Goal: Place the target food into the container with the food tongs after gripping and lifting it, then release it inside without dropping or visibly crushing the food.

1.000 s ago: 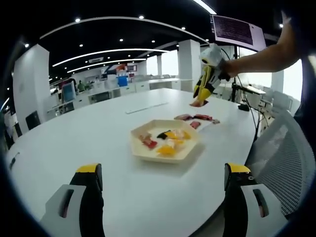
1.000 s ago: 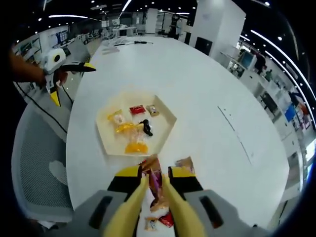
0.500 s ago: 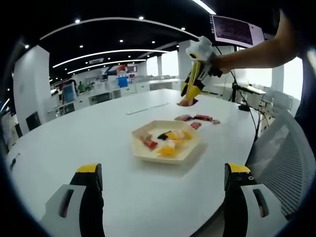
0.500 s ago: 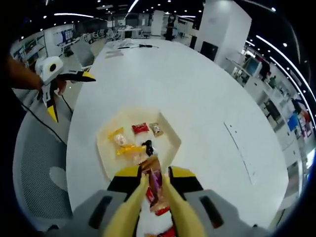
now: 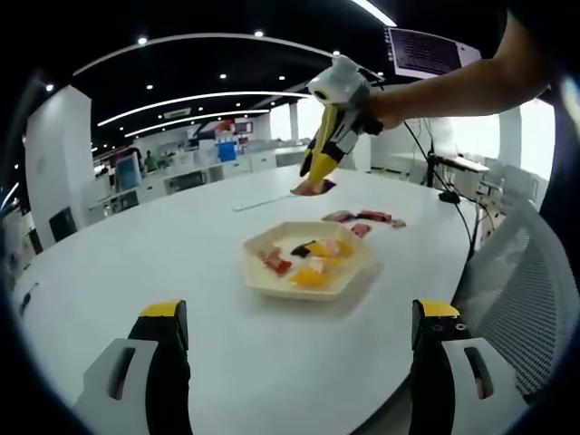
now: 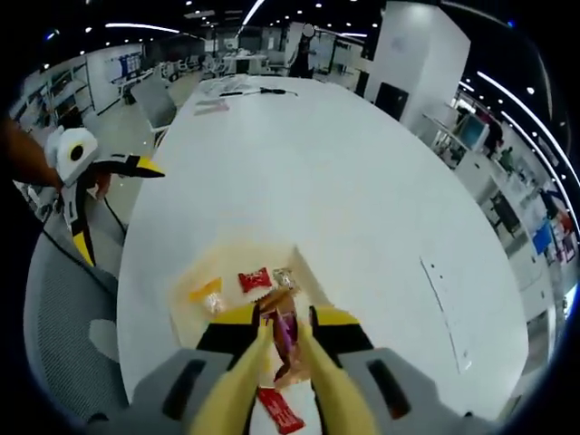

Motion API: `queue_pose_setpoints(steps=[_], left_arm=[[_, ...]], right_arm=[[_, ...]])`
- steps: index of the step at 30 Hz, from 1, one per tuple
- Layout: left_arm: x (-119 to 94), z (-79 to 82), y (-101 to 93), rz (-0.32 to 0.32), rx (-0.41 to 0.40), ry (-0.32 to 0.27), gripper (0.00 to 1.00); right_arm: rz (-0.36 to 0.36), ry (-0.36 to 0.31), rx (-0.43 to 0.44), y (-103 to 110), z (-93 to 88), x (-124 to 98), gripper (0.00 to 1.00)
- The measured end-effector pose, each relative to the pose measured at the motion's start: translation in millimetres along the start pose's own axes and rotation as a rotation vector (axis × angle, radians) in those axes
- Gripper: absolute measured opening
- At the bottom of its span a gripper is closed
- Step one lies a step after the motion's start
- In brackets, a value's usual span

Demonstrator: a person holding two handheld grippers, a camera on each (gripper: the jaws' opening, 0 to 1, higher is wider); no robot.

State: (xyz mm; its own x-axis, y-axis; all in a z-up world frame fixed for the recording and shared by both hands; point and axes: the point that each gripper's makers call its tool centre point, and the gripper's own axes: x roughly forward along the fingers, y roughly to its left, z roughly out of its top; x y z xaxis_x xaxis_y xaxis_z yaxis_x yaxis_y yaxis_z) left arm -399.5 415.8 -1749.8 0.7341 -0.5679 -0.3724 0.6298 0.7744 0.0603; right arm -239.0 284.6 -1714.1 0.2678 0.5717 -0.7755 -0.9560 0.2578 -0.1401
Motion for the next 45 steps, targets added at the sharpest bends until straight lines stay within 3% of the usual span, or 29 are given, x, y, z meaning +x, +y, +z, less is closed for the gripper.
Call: queue_pose_setpoints(steps=[24, 45], left_arm=[[0.2, -0.7, 1.2, 0.010, -0.006, 0.009, 1.00], [0.6, -1.9, 1.1, 0.004, -0.004, 0.011, 1.00]], right_arm=[[0.003, -0.014, 0.012, -5.3, 10.3, 12.5, 0.23], [-0.029, -0.071, 0.022, -13.1, 7.7, -7.2, 0.25]])
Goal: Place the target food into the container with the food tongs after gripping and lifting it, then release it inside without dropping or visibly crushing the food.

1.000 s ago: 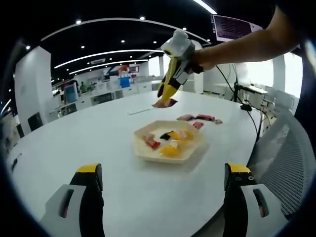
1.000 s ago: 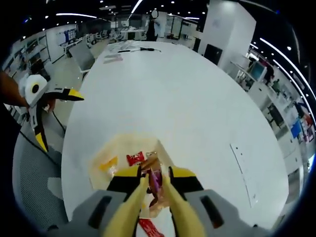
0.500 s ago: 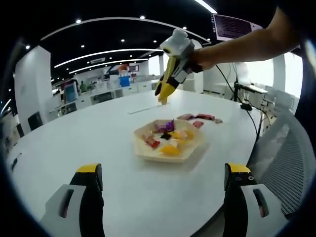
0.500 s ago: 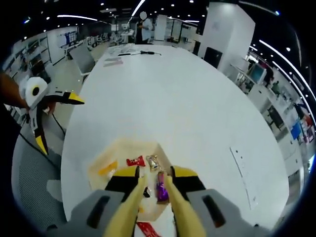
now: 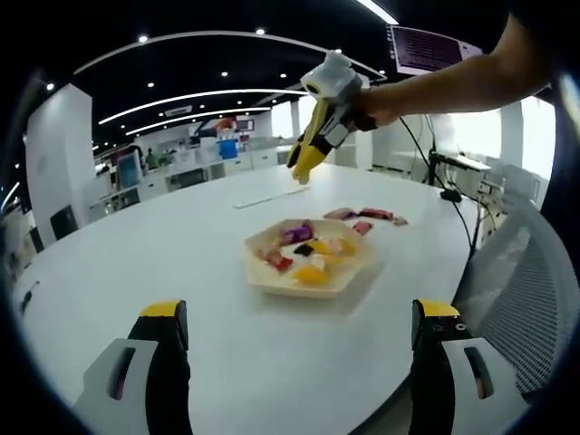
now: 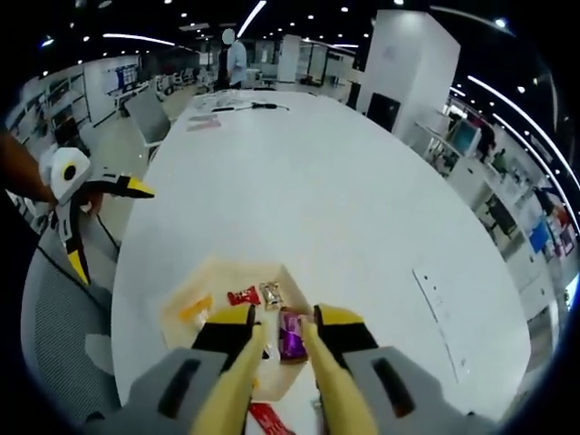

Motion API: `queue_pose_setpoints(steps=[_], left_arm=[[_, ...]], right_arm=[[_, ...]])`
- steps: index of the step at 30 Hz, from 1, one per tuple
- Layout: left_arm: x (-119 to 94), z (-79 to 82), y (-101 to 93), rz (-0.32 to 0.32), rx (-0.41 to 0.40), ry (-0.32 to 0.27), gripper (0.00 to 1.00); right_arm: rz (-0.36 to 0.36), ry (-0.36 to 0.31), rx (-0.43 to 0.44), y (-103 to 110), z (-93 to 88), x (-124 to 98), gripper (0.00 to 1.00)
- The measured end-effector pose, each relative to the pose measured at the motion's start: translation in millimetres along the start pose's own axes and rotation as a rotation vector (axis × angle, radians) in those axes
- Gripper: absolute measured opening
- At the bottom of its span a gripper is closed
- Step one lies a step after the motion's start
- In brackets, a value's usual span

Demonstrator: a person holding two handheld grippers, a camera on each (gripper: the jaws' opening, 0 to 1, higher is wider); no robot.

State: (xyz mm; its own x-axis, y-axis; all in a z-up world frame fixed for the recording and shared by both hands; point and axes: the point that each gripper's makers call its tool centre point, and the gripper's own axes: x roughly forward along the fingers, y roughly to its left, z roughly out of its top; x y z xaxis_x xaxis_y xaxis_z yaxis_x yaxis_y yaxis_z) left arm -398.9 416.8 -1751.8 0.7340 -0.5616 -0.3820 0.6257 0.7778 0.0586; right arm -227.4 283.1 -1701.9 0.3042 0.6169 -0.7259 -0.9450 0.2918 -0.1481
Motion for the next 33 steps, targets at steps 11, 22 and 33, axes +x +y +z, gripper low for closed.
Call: queue_pose_setpoints(steps=[11, 22, 33], left_arm=[[0.1, -0.8, 0.0, -0.001, -0.002, 0.002, 1.00], [0.5, -3.7, 0.4, 0.003, 0.002, 0.018, 1.00], [2.1, -8.9, -2.3, -0.008, 0.015, 0.046, 1.00]], right_arm=[[-0.006, -0.006, -0.005, -7.4, -14.5, -16.0, 0.26], [-0.016, -0.020, -0.019, -18.6, -38.0, -37.7, 0.26], [-0.042, -0.039, -0.044, -39.8, -63.5, -57.0, 0.27]])
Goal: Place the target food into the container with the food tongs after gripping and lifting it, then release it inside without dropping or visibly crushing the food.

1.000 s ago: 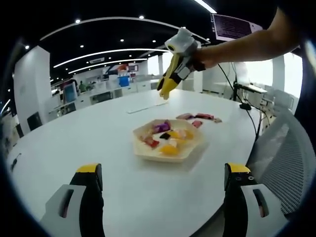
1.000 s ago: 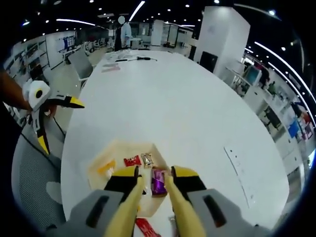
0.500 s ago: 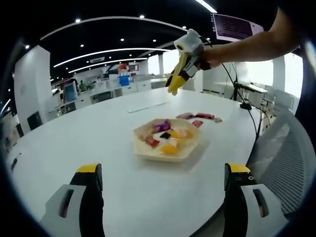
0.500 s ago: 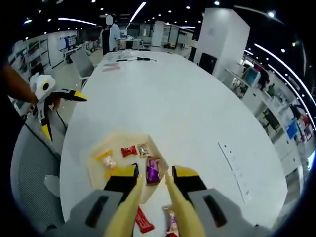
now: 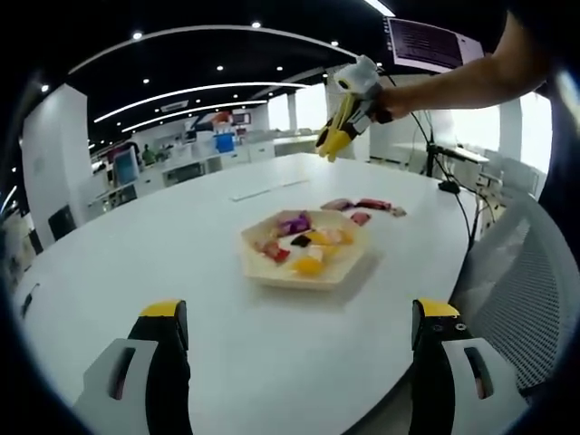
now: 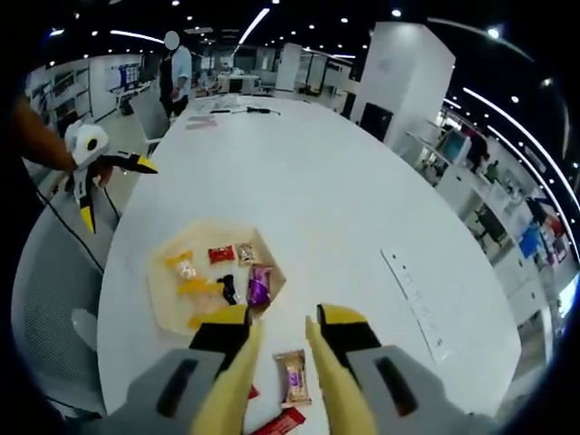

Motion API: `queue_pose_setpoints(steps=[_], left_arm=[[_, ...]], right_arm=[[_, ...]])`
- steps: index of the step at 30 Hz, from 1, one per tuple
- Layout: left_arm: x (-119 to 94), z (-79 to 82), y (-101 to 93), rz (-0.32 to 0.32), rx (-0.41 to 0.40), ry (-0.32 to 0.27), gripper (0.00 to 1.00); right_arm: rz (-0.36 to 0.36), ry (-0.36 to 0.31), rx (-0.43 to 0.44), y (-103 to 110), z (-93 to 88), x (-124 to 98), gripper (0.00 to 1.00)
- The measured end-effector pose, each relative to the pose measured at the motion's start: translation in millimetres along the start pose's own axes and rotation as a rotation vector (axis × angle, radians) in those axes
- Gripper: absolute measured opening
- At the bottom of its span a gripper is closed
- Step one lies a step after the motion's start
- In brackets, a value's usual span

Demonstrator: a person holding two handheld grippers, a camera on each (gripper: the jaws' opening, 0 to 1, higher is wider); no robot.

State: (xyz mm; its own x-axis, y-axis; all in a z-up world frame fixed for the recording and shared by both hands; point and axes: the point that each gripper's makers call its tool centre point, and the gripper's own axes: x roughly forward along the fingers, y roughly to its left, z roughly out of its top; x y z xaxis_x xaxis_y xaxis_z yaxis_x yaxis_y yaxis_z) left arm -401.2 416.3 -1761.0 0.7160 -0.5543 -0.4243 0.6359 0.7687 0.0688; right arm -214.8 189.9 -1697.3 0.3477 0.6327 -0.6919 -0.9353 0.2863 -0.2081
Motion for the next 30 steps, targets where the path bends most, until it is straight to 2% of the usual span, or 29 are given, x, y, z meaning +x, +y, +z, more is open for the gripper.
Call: queue_pose_setpoints(steps=[10, 18, 30], left_arm=[[1.2, -4.5, -1.5, -0.007, 0.005, 0.024, 1.00], [0.9, -7.3, 0.6, 0.002, 0.000, 0.036, 1.00], [1.3, -9.6, 0.7, 0.005, 0.002, 0.048, 1.00]], right_arm=[[0.002, -0.021, 0.007, -18.0, -24.2, -11.0, 0.28], [0.024, -0.033, 0.025, -22.4, -37.7, -16.0, 0.28], [0.027, -0.050, 0.038, -24.1, -44.7, -13.0, 0.28]])
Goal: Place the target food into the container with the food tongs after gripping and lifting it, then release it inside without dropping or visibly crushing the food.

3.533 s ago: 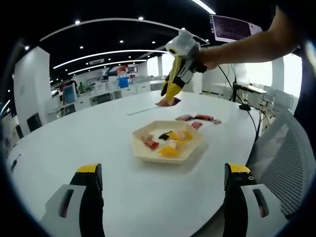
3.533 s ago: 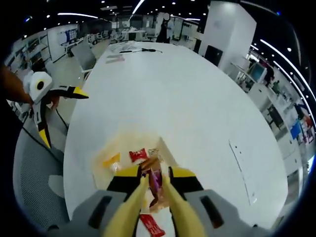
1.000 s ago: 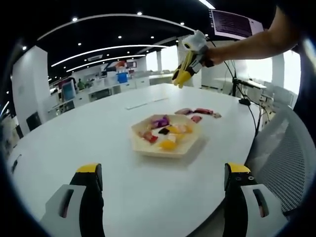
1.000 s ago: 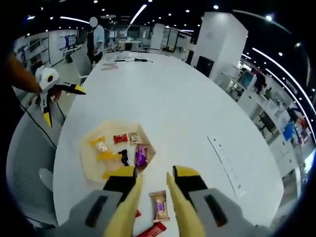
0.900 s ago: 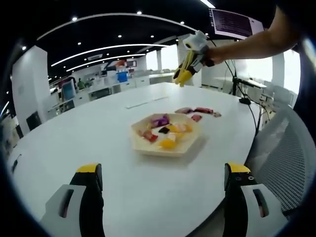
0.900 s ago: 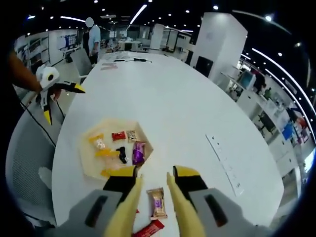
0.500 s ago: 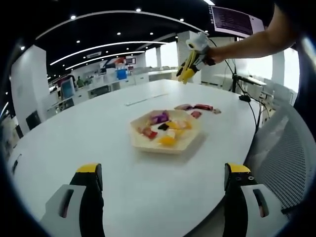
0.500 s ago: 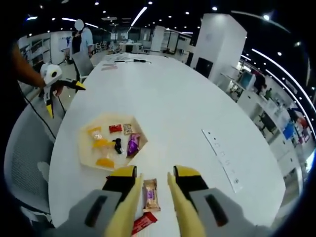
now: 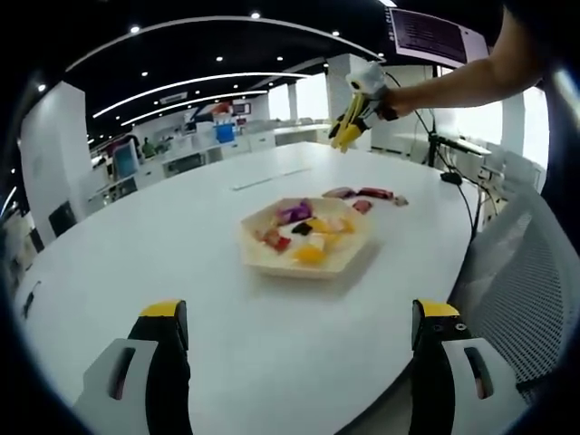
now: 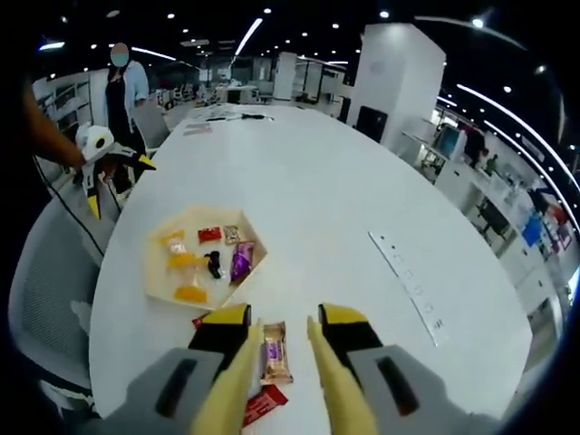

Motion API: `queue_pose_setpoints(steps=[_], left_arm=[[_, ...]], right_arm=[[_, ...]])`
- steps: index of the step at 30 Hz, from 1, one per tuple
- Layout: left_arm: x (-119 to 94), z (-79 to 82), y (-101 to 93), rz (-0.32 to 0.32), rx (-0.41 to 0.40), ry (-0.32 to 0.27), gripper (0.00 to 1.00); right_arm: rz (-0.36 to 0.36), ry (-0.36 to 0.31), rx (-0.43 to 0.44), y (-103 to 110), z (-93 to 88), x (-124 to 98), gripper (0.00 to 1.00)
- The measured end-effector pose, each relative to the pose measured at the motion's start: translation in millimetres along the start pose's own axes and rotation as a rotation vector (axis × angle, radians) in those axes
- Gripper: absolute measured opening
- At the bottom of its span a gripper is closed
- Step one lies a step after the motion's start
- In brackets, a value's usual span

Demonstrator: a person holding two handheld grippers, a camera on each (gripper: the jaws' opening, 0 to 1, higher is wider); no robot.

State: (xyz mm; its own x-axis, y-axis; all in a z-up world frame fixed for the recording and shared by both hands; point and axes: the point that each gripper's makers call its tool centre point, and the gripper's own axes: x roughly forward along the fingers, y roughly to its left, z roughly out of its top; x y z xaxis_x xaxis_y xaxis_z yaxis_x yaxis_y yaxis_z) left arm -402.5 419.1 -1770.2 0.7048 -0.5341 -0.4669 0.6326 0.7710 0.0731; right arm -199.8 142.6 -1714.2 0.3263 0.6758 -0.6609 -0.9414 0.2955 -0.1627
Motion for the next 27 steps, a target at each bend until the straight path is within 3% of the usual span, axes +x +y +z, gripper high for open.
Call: queue_pose_setpoints(steps=[27], left_arm=[[3.1, -7.0, -3.5, -0.012, 0.002, 0.042, 1.00]], right_arm=[[0.024, 0.028, 0.079, 6.7, -56.4, 48.5, 0.29]])
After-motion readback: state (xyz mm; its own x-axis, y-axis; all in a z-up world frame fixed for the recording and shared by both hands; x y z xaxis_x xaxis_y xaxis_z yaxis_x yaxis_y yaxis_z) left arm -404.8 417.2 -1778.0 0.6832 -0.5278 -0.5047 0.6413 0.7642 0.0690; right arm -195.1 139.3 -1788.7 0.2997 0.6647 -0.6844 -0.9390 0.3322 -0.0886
